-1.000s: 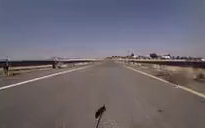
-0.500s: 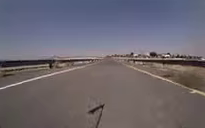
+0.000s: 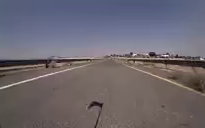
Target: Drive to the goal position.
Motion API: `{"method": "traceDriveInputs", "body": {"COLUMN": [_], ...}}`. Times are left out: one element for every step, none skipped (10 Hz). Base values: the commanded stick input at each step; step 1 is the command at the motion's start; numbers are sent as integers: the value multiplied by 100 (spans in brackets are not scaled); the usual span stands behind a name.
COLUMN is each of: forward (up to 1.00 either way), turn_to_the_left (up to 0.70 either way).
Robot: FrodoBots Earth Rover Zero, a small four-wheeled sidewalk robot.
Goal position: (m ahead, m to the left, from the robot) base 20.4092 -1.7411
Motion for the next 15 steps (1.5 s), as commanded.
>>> {"method": "traceDriveInputs", "body": {"forward": [100, 100, 100, 100, 100, 100, 100, 100, 100, 100, 100, 100, 100, 100, 100], "turn_to_the_left": [-1, -1, -1, -1, -1, -1, -1, -1, -1, -1, -1, -1, -1, -1, -1]}}
